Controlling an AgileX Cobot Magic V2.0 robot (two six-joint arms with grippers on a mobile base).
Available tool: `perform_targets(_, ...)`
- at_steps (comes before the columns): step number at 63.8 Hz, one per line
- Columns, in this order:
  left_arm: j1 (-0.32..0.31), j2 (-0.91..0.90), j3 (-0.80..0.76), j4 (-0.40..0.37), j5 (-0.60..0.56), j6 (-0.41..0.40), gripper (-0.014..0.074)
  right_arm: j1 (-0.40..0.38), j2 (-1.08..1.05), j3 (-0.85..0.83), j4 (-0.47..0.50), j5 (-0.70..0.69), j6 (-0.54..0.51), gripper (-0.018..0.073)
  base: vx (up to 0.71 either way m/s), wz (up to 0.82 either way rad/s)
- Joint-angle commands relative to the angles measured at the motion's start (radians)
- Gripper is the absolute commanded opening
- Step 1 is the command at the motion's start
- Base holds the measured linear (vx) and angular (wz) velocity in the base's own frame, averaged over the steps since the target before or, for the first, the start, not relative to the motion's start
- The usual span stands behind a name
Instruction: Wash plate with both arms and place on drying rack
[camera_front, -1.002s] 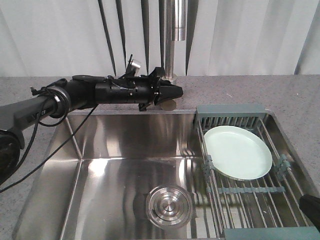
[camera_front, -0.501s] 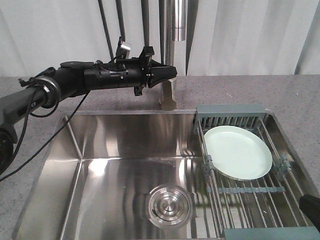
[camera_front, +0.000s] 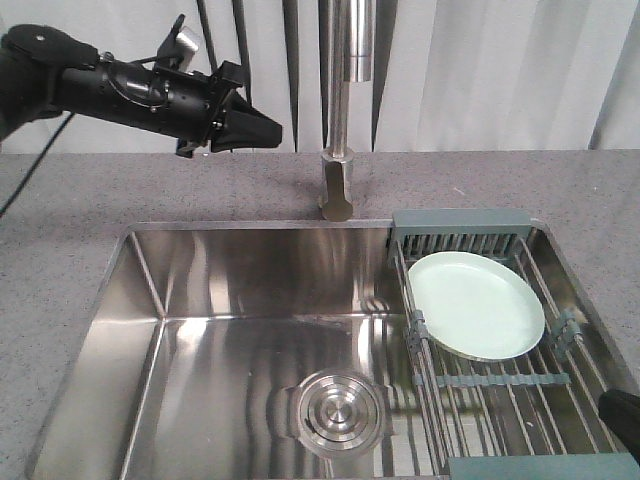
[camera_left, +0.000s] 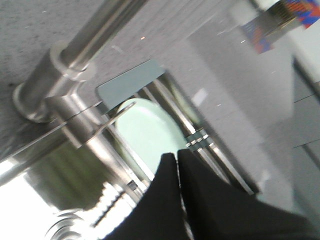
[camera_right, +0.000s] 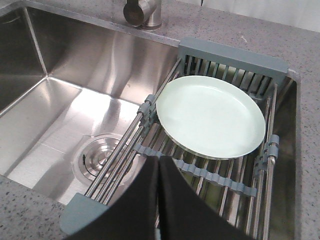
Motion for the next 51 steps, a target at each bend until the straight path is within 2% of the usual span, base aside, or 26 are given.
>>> perform_targets(1,-0.001,-0.136,-0.03,0.141,0.048,-0.044,-0.0007,-0.003,0.007,-0.026,0.016,-0.062,-0.002,-0.0008,0.0,0.0)
perform_targets(16,0.0,-0.327,-0.019,0.347,0.048,-0.087,-0.0007,-0.003,0.007,-0.026,0.009,-0.062,-0.002,-0.0008,0.0,0.0)
perform_targets(24,0.0,-0.47,0.088,0.42,0.047,-0.092,-0.0007,-0.003,0.007,-0.026,0.009,-0.062,-0.002,-0.0008,0.0,0.0)
perform_targets(31,0.0,-0.629,0.267,0.47,0.031,-0.09,-0.0007,-0.003,0.007,-0.026,0.009,-0.065,-0.002,-0.0008,0.0,0.0)
perform_targets(35,0.0,-0.737,0.382,0.473,0.003,-0.081,-0.0007,-0.003,0.007,-0.026,0.009,-0.066,-0.002,-0.0008,0.0,0.0)
perform_targets(51,0.0,-1.214,0.942,0.476,-0.259,-0.063,-0.0007,-0.003,0.007,-0.026,0.009,-0.071,-0.003,-0.0008,0.0,0.0)
